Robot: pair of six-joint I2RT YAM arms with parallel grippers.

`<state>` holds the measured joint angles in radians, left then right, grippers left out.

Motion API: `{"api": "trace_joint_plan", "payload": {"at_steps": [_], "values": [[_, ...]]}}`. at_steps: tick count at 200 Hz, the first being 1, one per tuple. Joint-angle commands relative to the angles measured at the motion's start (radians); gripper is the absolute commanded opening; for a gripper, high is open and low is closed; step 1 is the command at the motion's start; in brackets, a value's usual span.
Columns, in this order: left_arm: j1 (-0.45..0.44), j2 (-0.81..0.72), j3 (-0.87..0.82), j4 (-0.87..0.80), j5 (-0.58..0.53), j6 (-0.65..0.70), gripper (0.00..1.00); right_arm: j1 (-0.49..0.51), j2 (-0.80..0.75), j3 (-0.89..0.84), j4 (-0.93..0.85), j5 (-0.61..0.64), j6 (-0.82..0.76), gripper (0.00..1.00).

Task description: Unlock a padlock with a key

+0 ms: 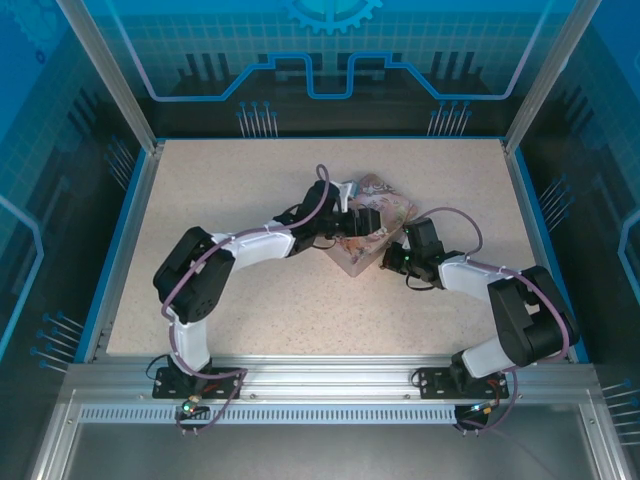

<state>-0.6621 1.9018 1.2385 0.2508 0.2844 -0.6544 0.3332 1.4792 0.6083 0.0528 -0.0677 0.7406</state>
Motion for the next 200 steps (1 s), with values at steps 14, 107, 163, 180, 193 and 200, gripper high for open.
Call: {"api": "trace_joint_plan", "payload": {"at_steps": [14,107,163,180,193,200], "values": [[-0.026,0.04,0.087,-0.026,0.005,0.008,0.72,0.01,0.0,-0.007,0.001,0.011,0.011,0.01],[-0.031,0.108,0.053,-0.046,-0.04,-0.014,0.71,-0.059,-0.054,-0.102,0.143,-0.101,-0.011,0.06],[-0.025,0.102,0.007,-0.029,-0.048,-0.022,0.72,-0.091,-0.046,-0.134,0.211,-0.174,-0.041,0.03],[-0.024,0.103,-0.003,-0.019,-0.044,-0.029,0.72,-0.09,-0.04,-0.134,0.211,-0.165,-0.028,0.01],[-0.025,0.103,-0.011,-0.017,-0.045,-0.029,0.72,-0.091,-0.043,-0.133,0.207,-0.147,-0.014,0.0],[-0.024,0.102,-0.016,-0.017,-0.046,-0.027,0.72,-0.093,-0.043,-0.134,0.209,-0.143,-0.006,0.0]]}}
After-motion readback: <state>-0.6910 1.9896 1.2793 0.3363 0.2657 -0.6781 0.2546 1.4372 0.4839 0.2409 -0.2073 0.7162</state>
